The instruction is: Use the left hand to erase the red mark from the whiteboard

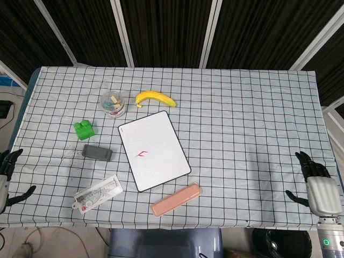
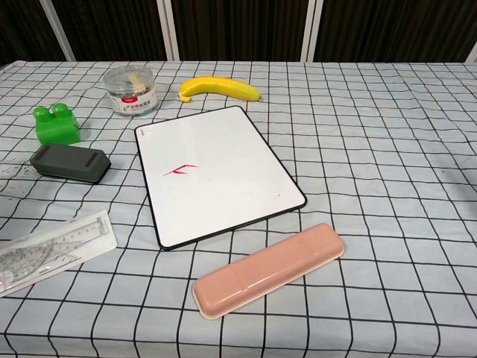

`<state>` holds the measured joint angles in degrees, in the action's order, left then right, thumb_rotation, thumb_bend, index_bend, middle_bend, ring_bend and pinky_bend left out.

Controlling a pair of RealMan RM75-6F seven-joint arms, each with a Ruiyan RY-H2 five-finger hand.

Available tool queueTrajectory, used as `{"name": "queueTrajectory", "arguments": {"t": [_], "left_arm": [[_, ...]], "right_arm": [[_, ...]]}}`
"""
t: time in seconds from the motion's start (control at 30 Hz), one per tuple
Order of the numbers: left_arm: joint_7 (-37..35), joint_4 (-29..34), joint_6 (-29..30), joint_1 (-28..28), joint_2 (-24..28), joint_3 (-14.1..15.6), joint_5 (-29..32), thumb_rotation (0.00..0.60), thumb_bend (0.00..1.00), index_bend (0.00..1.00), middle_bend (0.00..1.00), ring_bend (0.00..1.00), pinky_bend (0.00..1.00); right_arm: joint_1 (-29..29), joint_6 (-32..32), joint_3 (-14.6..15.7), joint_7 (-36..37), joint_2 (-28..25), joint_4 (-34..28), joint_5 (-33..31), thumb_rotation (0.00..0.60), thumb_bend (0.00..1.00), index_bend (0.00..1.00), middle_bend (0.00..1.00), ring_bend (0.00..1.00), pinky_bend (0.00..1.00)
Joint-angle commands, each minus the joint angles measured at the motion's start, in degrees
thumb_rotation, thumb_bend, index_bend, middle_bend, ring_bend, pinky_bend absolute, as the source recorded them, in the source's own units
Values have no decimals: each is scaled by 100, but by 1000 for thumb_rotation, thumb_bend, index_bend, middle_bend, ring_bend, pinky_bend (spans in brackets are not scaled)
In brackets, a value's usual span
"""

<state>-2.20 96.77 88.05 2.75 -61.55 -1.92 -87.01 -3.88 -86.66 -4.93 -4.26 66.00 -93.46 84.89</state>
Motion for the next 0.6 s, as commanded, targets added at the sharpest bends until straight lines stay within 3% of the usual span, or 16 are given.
{"name": "queueTrajectory", "arguments": {"t": [0.03, 0.6], "left_arm": [[13, 10, 7, -5, 9, -3, 5, 600, 160, 0, 103, 0, 42], [158, 63, -3, -30, 18, 16, 26, 600, 160, 0, 106, 0, 43]], "right_arm": [[1, 2, 2, -4, -3, -2, 1, 600, 39, 64, 114, 210, 212], [-5, 51, 0, -8, -20, -22, -39, 600, 38, 64, 114, 211, 212]]}}
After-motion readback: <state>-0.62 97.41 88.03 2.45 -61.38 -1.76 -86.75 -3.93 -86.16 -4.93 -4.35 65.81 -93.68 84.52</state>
